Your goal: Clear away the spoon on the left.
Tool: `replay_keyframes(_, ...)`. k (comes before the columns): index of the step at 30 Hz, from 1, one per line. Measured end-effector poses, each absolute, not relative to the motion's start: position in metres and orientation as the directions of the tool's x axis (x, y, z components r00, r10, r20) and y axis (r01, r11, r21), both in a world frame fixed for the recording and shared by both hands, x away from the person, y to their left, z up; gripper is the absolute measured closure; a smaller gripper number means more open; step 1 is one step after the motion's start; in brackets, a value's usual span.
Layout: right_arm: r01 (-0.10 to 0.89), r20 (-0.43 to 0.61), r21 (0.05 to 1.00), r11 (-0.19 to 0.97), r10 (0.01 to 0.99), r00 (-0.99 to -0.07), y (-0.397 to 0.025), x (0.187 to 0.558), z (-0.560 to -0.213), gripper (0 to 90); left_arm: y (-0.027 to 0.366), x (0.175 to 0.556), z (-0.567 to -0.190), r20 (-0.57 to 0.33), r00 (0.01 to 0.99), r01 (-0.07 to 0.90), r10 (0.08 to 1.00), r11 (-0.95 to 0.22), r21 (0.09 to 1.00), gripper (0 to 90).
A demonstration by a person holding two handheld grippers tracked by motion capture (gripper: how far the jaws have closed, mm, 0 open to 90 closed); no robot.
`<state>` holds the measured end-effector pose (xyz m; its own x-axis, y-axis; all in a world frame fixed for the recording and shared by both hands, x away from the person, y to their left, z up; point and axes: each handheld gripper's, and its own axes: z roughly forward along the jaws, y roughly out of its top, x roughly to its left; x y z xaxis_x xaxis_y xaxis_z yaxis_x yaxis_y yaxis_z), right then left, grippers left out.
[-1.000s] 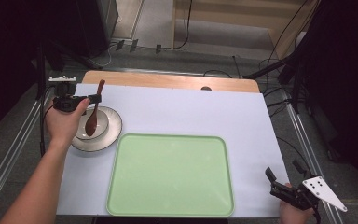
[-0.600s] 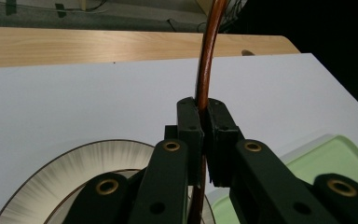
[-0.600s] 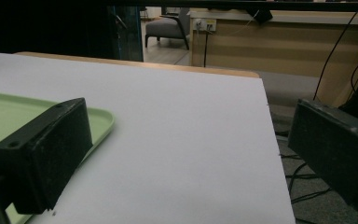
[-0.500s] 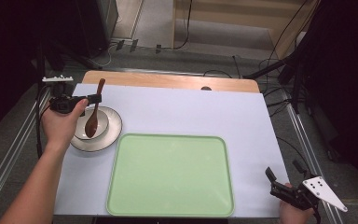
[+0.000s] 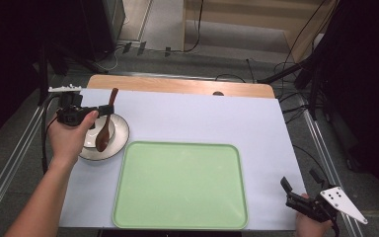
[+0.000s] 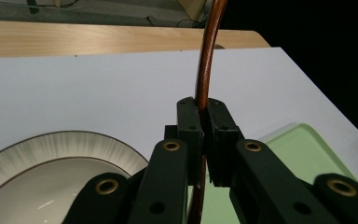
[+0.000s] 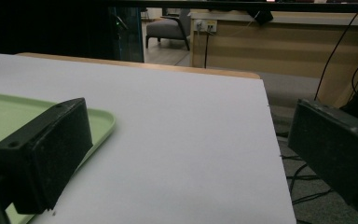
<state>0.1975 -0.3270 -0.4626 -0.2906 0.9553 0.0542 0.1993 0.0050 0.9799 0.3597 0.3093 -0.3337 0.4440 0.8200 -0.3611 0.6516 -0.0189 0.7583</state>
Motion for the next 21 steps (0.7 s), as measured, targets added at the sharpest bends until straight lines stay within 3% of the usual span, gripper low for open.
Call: replay_keyframes(21, 0.198, 0.053, 0.980, 0.006, 0.954, -0.294, -0.327, 0.198, -0.462, 0.0, 0.284, 0.322, -0.352, -0.423, 0.496, 0.667, 0.758, -0.021, 0.745, 85.9)
